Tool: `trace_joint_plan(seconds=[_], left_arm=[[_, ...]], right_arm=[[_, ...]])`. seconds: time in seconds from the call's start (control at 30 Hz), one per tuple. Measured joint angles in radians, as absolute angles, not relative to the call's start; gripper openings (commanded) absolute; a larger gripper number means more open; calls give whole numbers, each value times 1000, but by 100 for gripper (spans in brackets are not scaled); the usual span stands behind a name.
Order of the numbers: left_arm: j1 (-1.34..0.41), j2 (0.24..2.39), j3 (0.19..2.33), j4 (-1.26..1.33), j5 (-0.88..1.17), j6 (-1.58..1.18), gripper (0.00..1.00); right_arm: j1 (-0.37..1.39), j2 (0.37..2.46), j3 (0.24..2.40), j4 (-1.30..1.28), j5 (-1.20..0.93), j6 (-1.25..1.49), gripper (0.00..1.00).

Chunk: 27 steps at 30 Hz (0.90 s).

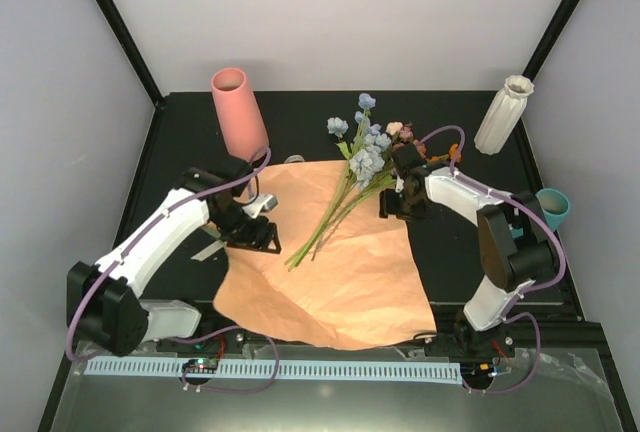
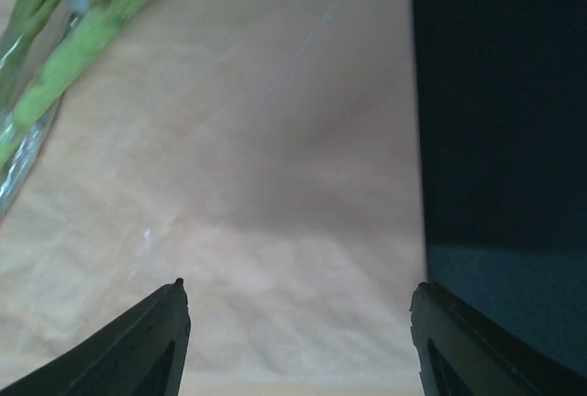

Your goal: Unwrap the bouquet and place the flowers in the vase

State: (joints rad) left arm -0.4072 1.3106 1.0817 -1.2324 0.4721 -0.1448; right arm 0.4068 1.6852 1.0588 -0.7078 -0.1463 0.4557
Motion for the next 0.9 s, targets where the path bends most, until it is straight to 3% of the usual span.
trace_joint_plan(seconds=[0.3, 0.6, 0.7, 0.9], left_arm=[[-407, 1176, 881, -1232, 472, -249, 66], [-407, 1159, 859, -1219, 472, -293, 66], [-407, 1159, 859, -1213, 472, -299, 66], [-407, 1159, 859, -1204, 472, -307, 66]], right_arm=[[351, 1763, 1108, -722, -104, 458, 69], [347, 1766, 1073, -713, -195, 456, 60], [347, 1752, 1045, -707, -223, 460, 52], [340, 1711, 973, -669, -267, 471, 26]])
